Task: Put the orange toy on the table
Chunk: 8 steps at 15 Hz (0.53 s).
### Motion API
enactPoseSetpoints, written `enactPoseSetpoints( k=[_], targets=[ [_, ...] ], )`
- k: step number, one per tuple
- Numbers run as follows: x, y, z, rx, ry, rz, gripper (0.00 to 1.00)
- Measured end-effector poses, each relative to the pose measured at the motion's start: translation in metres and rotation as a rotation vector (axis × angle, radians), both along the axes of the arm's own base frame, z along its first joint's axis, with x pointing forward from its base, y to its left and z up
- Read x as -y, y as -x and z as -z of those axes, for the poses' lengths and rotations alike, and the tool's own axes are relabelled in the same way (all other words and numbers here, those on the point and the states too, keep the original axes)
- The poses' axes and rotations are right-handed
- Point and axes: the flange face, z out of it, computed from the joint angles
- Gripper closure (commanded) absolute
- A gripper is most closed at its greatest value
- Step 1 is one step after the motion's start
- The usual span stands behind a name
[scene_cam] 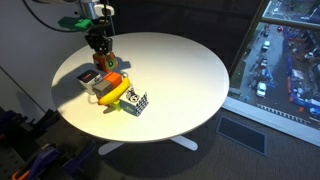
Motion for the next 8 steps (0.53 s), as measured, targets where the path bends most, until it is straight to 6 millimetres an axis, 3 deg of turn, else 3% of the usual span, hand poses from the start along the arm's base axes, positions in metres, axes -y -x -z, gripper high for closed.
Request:
enactPoseSetpoints(
  k=[8],
  targets=[
    [-0.011,-0.004,0.018,0.029,-0.007,-0.016,0.81]
  ],
)
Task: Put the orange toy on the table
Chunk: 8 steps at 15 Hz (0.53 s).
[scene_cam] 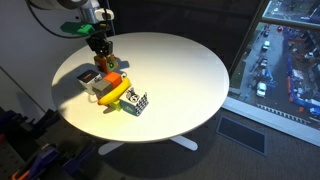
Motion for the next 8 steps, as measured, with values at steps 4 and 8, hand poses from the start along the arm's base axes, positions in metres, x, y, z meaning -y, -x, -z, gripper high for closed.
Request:
enactPoseSetpoints(
  k=[4,8],
  targets=[
    [-0.0032,-0.0005,0.0066,0.012,-0.003,-0.006,0.81],
    [-0.0044,-0.0012,0.0118,0.025,-0.007,-0.008,0.81]
  ],
)
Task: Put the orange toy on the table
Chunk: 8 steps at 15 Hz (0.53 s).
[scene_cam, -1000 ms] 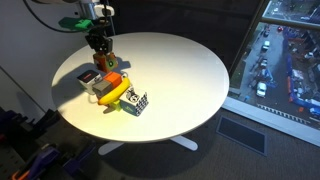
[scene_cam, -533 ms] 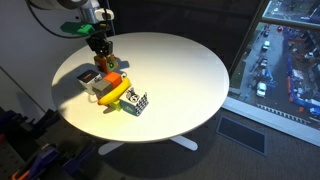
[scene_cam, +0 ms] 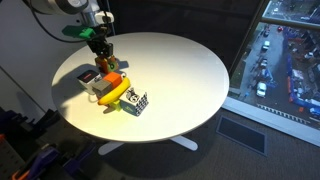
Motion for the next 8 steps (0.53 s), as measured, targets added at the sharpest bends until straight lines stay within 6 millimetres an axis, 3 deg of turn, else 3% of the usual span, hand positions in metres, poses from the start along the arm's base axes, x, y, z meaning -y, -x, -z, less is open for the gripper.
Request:
enactPoseSetpoints(
  k=[8],
  targets=[
    [0.001,0.004,0.019,-0.011,0.001,0.024,0.81]
  ],
)
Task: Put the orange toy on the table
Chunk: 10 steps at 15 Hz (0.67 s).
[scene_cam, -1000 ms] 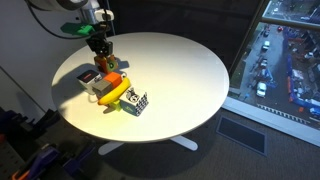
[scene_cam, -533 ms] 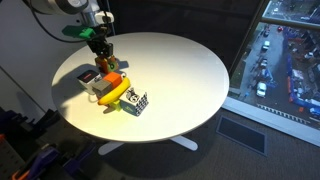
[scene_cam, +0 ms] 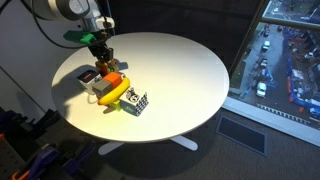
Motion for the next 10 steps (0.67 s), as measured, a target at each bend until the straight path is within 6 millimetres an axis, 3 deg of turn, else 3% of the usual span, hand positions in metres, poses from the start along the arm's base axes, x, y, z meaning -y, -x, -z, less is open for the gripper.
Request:
enactPoseSetpoints(
  k=[1,2,4,7,10],
  targets=[
    [0.0,0.001,0.003,-0.004,0.001,0.005,0.81],
    [0.0,0.002,0.005,-0.008,0.001,0.009,0.31],
    [0.0,0.003,0.01,-0.015,0.003,0.012,0.24],
    [0.0,0.005,0.015,-0.025,0.005,0.014,0.0],
    [0.0,0.006,0.018,-0.028,0.007,0.022,0.0]
  ],
)
